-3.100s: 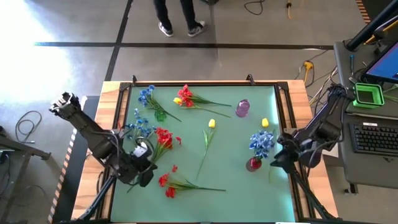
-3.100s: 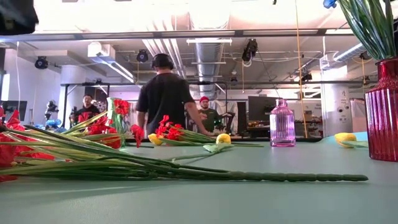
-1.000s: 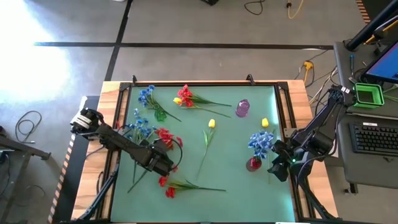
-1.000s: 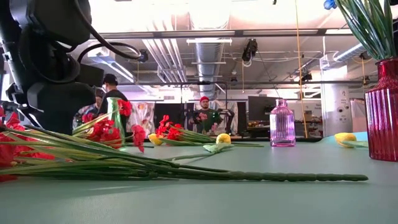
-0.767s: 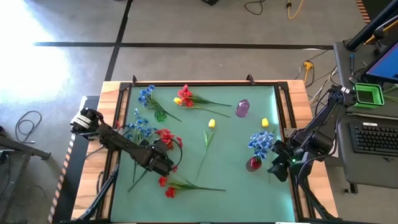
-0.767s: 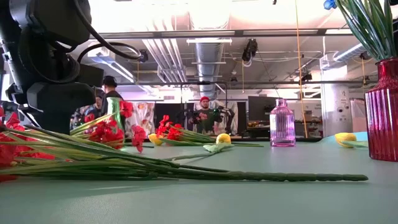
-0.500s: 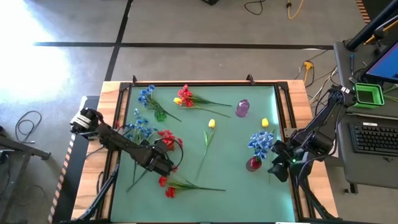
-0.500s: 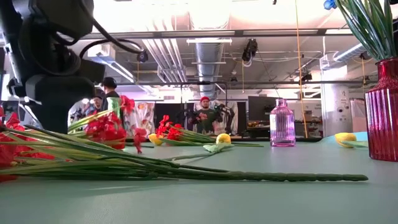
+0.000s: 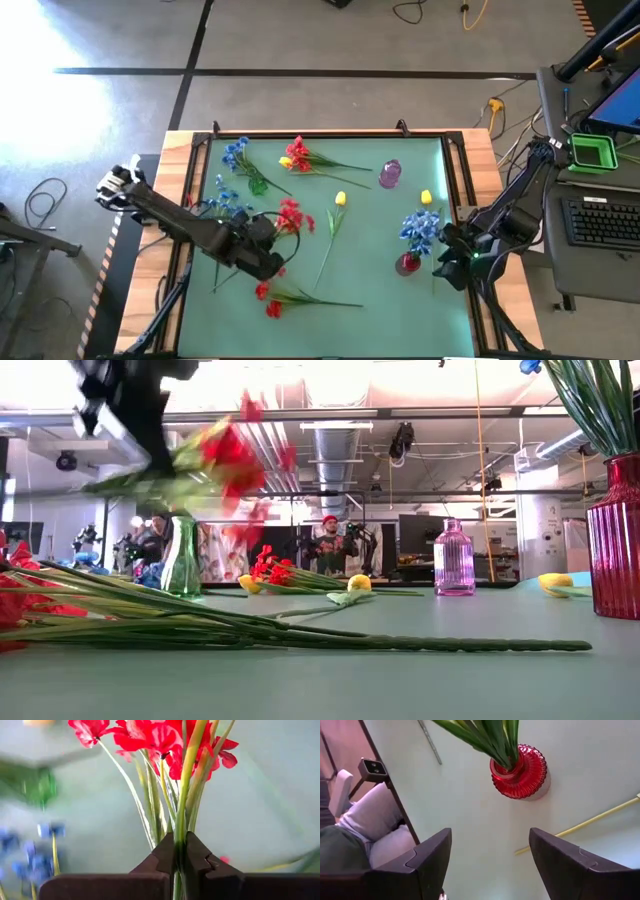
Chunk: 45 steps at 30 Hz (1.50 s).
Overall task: Sort flowers into vase by color
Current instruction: Put the middle red flower into the purple vase
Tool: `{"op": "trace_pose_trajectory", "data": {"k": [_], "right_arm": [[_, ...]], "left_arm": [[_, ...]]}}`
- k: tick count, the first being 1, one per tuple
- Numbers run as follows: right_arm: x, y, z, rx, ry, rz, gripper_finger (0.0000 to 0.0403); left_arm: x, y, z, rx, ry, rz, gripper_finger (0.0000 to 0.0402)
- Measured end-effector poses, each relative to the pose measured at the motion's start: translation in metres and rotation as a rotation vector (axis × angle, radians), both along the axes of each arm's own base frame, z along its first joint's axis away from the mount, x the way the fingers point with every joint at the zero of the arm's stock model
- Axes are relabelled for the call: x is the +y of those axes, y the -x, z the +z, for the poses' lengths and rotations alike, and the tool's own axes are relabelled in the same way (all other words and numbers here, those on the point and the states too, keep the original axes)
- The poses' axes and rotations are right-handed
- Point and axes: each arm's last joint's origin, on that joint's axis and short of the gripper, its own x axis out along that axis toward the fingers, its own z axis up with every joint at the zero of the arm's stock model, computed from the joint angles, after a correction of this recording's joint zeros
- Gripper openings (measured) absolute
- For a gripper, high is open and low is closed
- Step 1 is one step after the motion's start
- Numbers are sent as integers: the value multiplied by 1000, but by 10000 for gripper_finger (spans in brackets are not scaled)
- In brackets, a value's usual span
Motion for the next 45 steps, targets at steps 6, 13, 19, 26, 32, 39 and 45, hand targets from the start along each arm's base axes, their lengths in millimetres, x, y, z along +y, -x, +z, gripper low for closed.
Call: {"op": "trace_pose_trajectory", "data": {"k": [6,13,19,26,32,39,45], "right_arm": [[-1,-1,0,-32,44,24,264],[-1,-1,0,-59,83,44,265],[-1,-2,0,-80,115,62,258],[-2,-3,1,-116,158,57,264],[-3,-3,1,-130,170,46,267],[-3,-4,1,-145,185,37,261],[-3,-4,1,-149,187,34,266]], "left_arm": [[4,-3,56,-242,-155,-137,0],[18,-23,122,-579,-338,-323,0],[54,-37,155,-707,-507,-297,0],[101,-60,170,-978,-532,-409,0],[135,-98,151,-1065,-607,-495,0],[162,-142,114,-1232,-652,-558,0],[189,-157,91,-1348,-626,-505,0]]}}
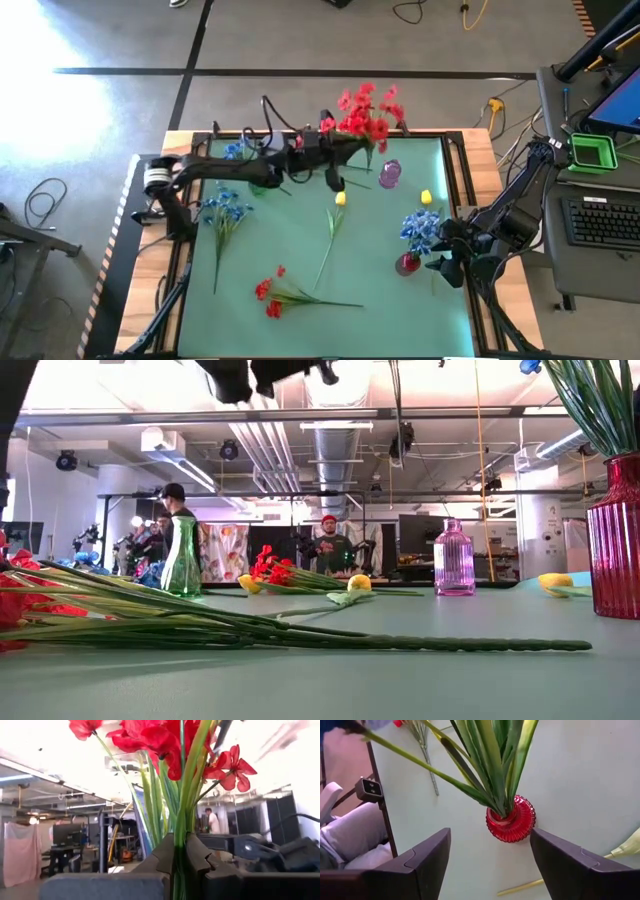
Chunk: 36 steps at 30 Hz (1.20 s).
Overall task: Sort flowers into vase by color
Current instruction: Put the middle red flower into the purple vase
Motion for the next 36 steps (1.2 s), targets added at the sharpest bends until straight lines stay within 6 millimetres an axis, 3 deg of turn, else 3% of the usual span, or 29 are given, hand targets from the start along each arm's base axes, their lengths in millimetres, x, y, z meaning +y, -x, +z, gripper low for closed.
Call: {"op": "trace_pose_trajectory", "data": {"k": [7,12,20,27,36], "right_arm": [[0,0,0,-1,1,-1,263],[-1,0,0,-17,13,-12,261],[0,0,0,-16,3,-25,267],[0,0,0,-16,3,-24,260],[0,-1,0,-15,3,-26,269]], "left_arm": [[30,-9,-22,-148,93,34,0],[42,-30,-37,-155,116,34,0],[61,-58,-45,-186,95,15,0],[79,-66,-57,-178,123,23,0],[84,-70,-72,-155,150,20,0]]}}
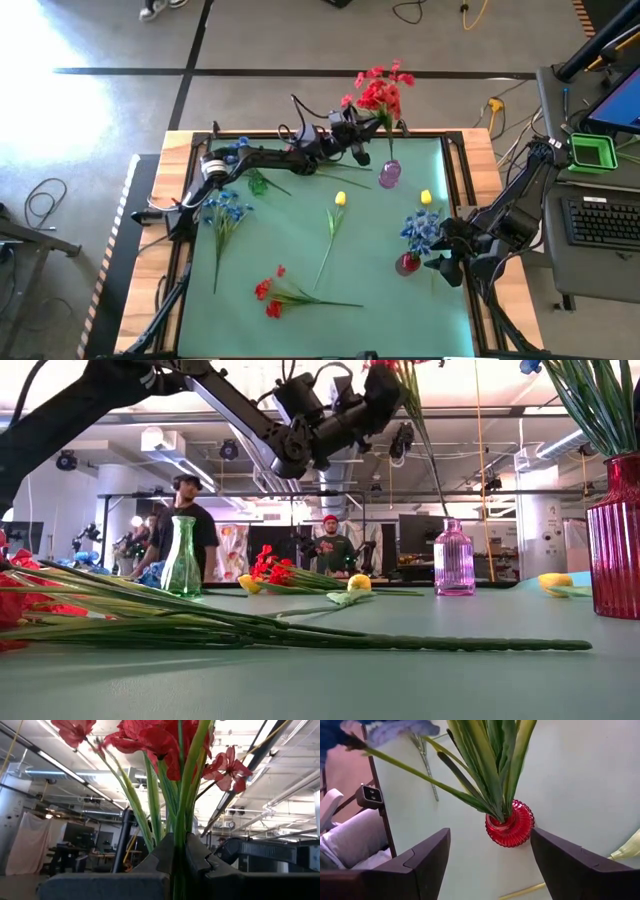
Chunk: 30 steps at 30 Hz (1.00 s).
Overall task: Sort flowers into vase by color
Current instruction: Put the middle red flower into the purple vase
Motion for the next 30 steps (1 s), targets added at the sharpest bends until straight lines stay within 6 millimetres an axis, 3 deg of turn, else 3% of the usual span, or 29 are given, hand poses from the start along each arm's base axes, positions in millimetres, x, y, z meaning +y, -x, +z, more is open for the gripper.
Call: {"op": "trace_pose_trajectory", "data": {"k": [14,21,30], "right_arm": [[0,0,0,0,-9,-9,270],[0,0,0,-1,-8,-8,270],[0,0,0,-1,-7,-6,276]], "left_arm": [[2,-4,-12,36,17,-8,0],[4,-10,-21,139,52,-10,2],[5,-13,-29,227,78,-8,57]]}}
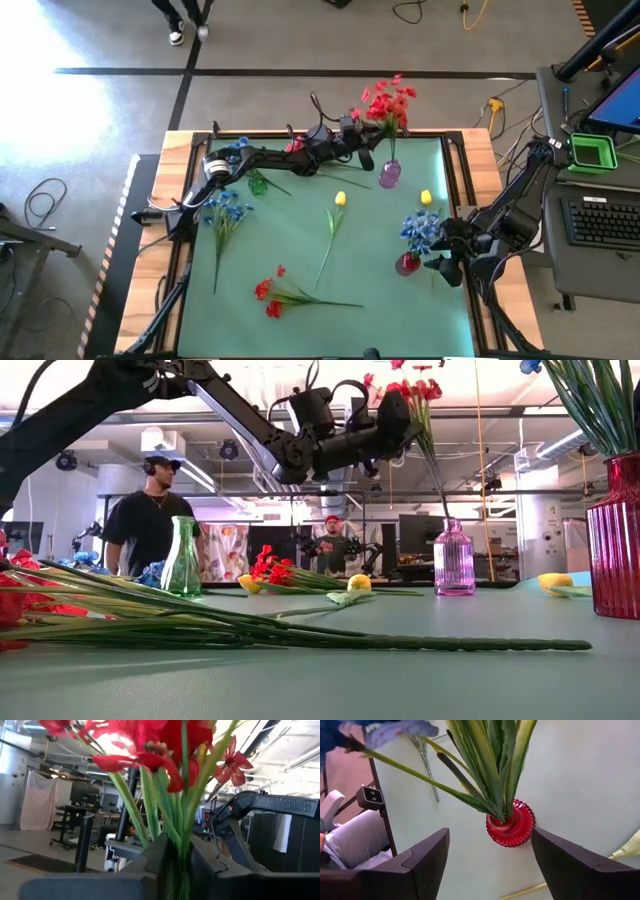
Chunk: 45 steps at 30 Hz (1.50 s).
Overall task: Sort flowers into vase by color
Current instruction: Put the middle red flower into the purple vase, then put the bottom left yellow tulip into the green vase
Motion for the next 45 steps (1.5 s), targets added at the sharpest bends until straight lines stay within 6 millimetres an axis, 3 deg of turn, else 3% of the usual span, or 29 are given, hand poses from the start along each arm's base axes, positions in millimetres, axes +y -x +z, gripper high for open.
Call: {"op": "trace_pose_trajectory", "data": {"k": [22,35,45], "right_arm": [[0,0,0,1,0,0,280],[0,0,0,1,0,0,283],[0,0,0,-3,-5,0,286]], "left_arm": [[0,-6,-22,275,93,-85,260],[-4,3,-9,460,138,-185,323],[1,21,-8,685,237,-168,329]]}}
